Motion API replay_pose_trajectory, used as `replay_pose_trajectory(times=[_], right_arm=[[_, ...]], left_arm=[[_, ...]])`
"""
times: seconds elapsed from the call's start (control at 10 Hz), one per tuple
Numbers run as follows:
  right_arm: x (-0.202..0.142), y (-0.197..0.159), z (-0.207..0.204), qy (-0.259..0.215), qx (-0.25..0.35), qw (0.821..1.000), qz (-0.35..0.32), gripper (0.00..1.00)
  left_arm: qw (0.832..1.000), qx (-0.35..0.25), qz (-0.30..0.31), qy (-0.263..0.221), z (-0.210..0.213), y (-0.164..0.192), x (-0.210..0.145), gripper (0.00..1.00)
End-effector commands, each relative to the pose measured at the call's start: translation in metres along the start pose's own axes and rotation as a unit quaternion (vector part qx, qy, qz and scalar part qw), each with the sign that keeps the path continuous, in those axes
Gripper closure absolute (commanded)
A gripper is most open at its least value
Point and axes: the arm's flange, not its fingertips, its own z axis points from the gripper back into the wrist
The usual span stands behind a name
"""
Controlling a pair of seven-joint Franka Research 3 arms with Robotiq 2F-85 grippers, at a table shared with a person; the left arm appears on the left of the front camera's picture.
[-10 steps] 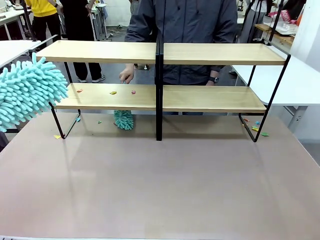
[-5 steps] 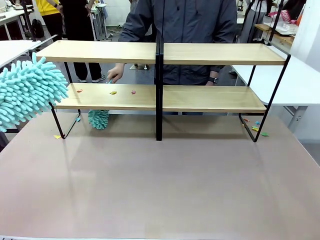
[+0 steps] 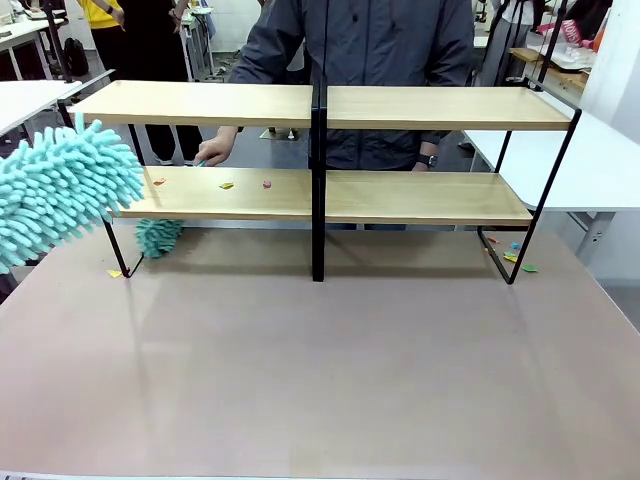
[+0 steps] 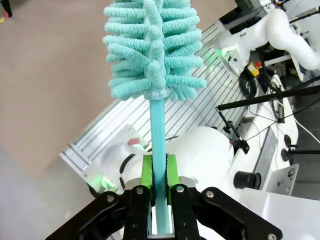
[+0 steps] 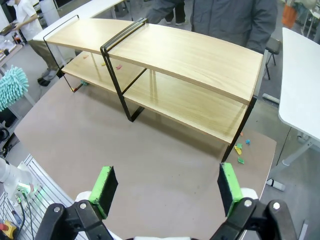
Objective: Clean the shelves.
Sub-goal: Clean another randomly selected level of the Shelf with the Duster.
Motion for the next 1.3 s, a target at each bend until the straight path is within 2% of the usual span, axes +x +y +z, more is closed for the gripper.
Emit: replay_pose_trajectory(times=[0.0, 0.1, 0.3, 0.6, 0.7, 1.0, 1.1, 1.2], right_arm=[[-0.001, 0.0, 0.0, 0.0, 0.002, 1.0, 0.0, 0.0], [-0.001, 0.0, 0.0, 0.0, 0.002, 1.0, 0.0, 0.0], [-0.001, 0.0, 0.0, 0.0, 0.002, 1.0, 0.0, 0.0], [-0.001, 0.0, 0.0, 0.0, 0.002, 1.0, 0.0, 0.0], [-0.001, 0.0, 0.0, 0.0, 0.002, 1.0, 0.0, 0.0], [-0.001, 0.0, 0.0, 0.0, 0.002, 1.0, 0.0, 0.0], [-0.001, 0.0, 0.0, 0.0, 0.002, 1.0, 0.0, 0.0], [-0.001, 0.0, 0.0, 0.0, 0.002, 1.0, 0.0, 0.0]], left_arm=[[1.0, -0.005, -0.015, 0.024, -0.001, -0.007, 0.009, 0.88], [0.999, -0.01, -0.013, 0.028, -0.009, -0.002, 0.028, 0.88], [1.0, 0.015, 0.023, 0.003, -0.043, 0.004, 0.08, 0.88], [0.996, 0.003, 0.065, 0.054, -0.115, 0.018, 0.148, 0.88], [0.996, 0.009, 0.074, 0.051, -0.141, 0.02, 0.168, 0.88], [0.995, 0.032, 0.083, -0.035, -0.189, 0.013, 0.212, 0.88], [0.994, 0.038, 0.092, -0.051, -0.203, 0.01, 0.226, 0.88], [0.993, 0.041, 0.099, -0.047, -0.219, 0.008, 0.24, 0.88]])
